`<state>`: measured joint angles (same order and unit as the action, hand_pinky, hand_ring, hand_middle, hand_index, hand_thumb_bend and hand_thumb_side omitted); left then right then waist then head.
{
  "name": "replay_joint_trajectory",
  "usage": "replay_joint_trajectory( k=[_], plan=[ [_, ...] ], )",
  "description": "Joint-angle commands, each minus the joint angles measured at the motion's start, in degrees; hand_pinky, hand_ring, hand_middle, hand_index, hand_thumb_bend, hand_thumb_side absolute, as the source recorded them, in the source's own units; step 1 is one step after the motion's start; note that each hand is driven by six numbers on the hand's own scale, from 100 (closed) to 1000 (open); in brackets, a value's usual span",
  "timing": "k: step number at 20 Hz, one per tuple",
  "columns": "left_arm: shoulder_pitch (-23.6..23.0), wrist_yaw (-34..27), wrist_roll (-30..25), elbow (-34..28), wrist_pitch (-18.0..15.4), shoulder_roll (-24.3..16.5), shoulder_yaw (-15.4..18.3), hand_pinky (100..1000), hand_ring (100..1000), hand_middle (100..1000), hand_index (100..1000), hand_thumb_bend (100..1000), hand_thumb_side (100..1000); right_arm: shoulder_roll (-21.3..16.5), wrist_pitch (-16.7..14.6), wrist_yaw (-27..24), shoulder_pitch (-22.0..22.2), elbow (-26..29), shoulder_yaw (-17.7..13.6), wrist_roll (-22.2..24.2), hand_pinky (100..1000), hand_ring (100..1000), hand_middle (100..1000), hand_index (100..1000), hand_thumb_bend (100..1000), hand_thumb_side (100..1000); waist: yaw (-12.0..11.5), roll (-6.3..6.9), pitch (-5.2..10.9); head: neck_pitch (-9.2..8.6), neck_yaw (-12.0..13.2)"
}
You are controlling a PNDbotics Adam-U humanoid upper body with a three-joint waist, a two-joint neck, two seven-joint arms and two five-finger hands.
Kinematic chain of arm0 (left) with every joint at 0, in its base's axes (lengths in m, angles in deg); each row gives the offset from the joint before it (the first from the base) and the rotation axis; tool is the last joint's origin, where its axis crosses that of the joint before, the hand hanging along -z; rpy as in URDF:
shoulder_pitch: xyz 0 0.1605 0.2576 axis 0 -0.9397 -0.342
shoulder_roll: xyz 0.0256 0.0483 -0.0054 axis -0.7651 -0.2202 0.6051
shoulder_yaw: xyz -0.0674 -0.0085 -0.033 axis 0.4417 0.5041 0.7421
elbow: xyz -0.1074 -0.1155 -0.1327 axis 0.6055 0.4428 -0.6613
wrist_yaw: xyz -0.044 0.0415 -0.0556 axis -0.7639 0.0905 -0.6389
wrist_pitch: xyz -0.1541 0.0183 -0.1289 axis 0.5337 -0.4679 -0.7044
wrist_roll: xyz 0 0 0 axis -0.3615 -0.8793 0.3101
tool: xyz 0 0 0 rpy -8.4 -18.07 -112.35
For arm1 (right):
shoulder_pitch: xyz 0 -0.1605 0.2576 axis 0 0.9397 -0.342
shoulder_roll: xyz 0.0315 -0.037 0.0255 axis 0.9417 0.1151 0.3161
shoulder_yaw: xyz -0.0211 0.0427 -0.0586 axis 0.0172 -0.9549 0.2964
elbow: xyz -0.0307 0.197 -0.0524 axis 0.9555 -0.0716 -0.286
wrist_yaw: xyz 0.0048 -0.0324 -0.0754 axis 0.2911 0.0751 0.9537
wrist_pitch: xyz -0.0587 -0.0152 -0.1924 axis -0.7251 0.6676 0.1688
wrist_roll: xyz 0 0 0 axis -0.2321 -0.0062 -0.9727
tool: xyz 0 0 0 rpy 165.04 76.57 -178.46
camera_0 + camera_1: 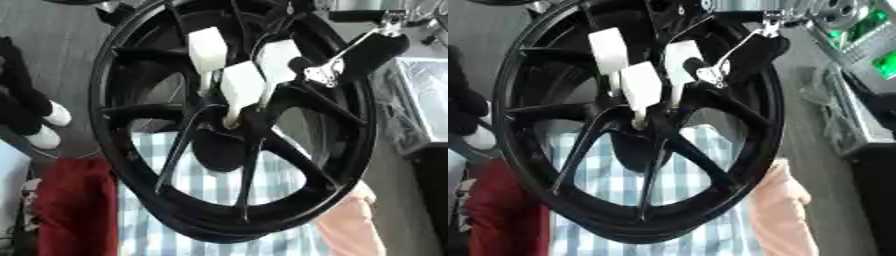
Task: Pull the pin out of the wheel hub.
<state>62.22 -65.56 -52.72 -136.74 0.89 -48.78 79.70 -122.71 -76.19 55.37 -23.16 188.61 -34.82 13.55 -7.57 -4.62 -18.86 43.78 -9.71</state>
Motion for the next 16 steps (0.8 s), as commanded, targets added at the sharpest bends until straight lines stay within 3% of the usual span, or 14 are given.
replay_joint_trajectory(
  k=[1,16],
  plan=[
    [0.67,0.24,-0.07,-1.01,0.03,-0.72,0.03,800,723,695,748,100,752,-0.85,0.03,0.44,-0.57,-0.28,-0.46,-0.16,927,878,835,942,100,292,-0.15,0.32,0.85,0.34,-0.21],
    [0.78,0.52,0.37,-0.21,0.54,-0.61,0.37,802,725,695,749,111,770,-0.94,-0.44,1.40,0.27,-1.46,-0.48,0.35,908,836,761,912,100,303,-0.35,0.36,0.55,0.34,-0.16]
  ],
)
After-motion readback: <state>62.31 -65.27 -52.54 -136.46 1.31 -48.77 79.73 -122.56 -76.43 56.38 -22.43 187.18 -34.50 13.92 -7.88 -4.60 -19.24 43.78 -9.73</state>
